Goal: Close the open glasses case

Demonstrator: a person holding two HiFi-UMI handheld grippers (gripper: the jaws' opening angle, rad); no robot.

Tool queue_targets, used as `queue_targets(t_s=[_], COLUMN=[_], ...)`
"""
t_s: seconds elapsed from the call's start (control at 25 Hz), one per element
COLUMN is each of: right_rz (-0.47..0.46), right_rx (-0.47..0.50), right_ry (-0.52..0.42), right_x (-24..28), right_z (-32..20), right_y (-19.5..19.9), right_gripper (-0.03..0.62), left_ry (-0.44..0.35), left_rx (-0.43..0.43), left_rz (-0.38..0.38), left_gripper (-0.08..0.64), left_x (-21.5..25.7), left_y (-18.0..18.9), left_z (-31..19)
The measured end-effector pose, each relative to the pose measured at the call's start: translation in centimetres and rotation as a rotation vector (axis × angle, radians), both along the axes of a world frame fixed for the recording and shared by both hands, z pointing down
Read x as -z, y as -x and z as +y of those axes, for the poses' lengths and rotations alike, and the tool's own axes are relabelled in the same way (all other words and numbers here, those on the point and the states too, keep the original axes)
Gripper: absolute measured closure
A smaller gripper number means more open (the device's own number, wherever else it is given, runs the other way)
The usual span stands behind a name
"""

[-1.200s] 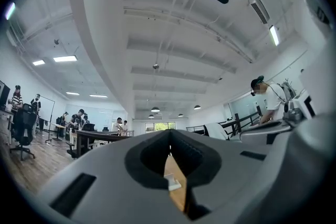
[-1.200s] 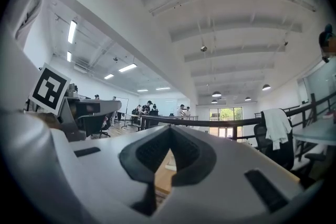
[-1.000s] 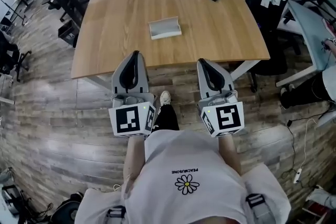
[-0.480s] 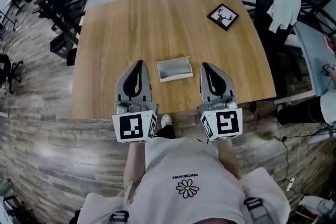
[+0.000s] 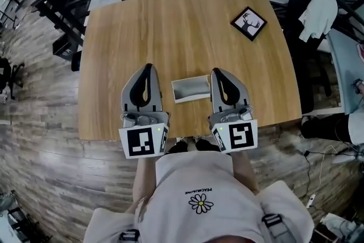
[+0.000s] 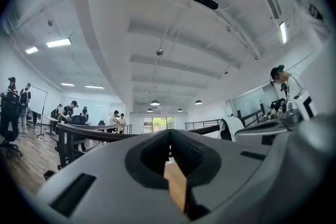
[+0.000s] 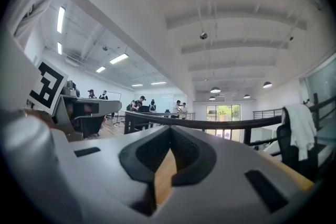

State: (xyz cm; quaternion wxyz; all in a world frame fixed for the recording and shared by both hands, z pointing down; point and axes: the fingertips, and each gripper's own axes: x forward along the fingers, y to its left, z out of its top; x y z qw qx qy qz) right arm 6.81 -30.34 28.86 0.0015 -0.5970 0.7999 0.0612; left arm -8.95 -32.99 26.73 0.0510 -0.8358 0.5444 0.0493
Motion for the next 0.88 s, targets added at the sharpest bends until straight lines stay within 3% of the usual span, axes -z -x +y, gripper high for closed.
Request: queue_targets(t_s=[0.56,0.72,0.88], right_rz=[-0.045,-0.125,-0.152], right_rx=[0.138,0.24,0.298], right_ry=[0.102,0.178,0.254], right_x=[-2.0,-3.0,-5.6], right_z=[-2.1,-3.1,-4.4], right_y=[1.0,2.2,2.9], right_gripper=[0.579,0.398,0.354], left_ry=[0.009,0.006,0.007], left_rx=[0.053,0.066,0.083], left_rz=[-0.012,-0.016,-0.012], left_gripper=[0.545,0.545,0.545], left_x=[-0.2,-0.2,-0.5], left_y=[-0.1,0.2,0.8], left_z=[-0.5,-0.9,-1.0])
